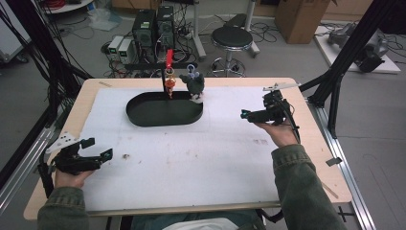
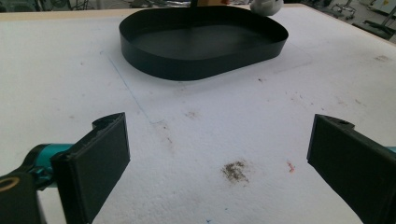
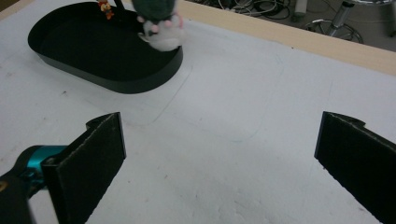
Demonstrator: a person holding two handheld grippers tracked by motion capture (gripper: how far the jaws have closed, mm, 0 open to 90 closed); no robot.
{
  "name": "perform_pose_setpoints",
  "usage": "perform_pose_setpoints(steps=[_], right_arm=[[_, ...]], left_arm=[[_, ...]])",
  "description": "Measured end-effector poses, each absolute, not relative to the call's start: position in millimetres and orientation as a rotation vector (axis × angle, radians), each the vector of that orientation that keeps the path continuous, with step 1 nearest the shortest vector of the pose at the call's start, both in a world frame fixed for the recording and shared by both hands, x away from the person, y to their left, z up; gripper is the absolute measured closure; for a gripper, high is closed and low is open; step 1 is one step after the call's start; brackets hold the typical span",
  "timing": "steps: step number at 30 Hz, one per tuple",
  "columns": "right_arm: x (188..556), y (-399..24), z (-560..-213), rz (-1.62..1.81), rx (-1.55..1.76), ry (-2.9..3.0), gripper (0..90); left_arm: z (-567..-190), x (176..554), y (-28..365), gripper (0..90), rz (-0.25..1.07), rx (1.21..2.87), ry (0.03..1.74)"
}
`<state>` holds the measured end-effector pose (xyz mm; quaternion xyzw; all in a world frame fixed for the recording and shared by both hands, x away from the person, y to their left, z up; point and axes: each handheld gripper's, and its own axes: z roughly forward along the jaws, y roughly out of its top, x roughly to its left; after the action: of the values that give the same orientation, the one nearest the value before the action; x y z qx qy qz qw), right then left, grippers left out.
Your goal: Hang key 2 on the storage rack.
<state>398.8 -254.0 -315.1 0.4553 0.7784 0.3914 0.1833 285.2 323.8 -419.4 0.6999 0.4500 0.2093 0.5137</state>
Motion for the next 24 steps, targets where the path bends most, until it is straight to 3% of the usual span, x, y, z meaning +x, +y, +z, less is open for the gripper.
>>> perform_pose_setpoints(steps=[24], right_arm=[[382.4,-288.7,-353.5,1.079,1.382,2.171,0.8]], left_arm=[[-419.0,282.8,324.3,6.1,0.502,1.677,1.087]])
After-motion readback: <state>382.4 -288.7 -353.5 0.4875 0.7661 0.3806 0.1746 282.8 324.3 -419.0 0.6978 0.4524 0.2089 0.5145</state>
